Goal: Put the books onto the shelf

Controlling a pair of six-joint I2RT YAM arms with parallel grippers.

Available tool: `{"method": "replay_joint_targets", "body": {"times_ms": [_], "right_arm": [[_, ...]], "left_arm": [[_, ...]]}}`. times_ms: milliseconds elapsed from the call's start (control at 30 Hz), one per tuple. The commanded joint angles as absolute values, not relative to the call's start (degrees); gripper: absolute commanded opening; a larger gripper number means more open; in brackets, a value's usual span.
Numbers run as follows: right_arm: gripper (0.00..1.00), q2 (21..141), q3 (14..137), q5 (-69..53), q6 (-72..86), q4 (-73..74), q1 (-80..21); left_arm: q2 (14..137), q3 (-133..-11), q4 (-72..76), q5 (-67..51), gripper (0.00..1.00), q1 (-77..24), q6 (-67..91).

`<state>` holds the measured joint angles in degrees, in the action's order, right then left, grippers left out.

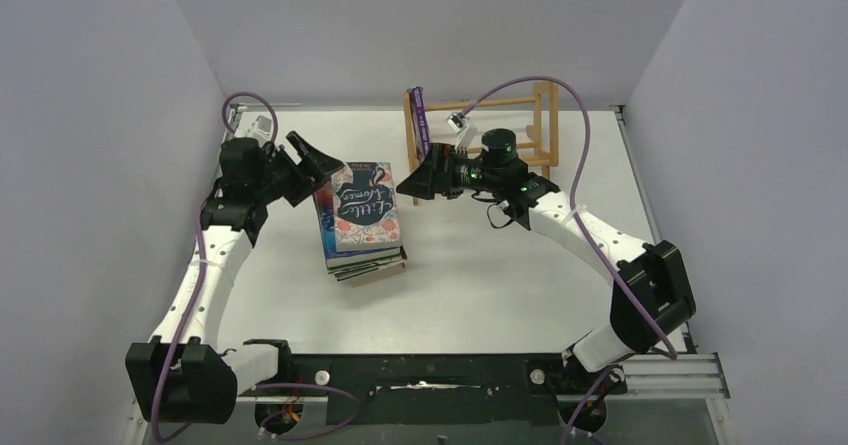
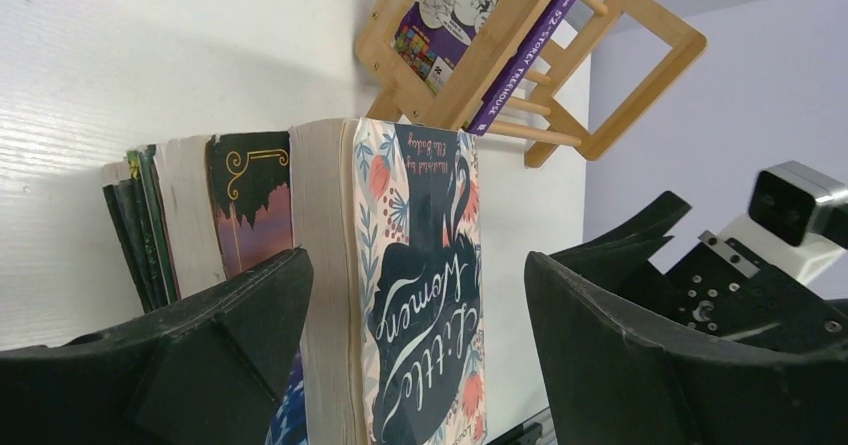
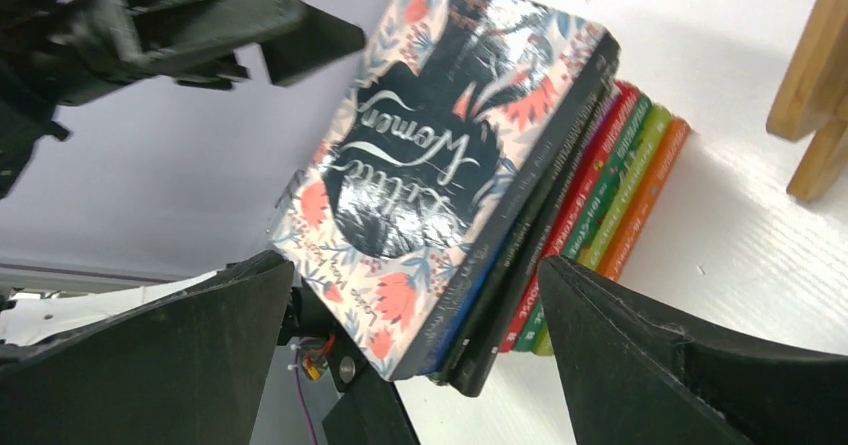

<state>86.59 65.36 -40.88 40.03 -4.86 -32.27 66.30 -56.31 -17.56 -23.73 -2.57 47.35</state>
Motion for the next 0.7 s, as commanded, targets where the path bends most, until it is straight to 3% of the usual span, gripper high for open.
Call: {"method": "replay_joint_targets", "body": {"times_ms": [0,667], "right_arm": [[0.99,89.1,66.1,-40.5,41.6,-3.7,-32.3],[0.98,97.9,62.1,-44.6,53.9,-21.6,-34.6]], "left_arm": [[67.0,-60.4,-20.7,-22.1,0.77,-2.5,43.3],[72.2,-59.3,-19.3,-22.9,0.74,-8.9,42.1]]}}
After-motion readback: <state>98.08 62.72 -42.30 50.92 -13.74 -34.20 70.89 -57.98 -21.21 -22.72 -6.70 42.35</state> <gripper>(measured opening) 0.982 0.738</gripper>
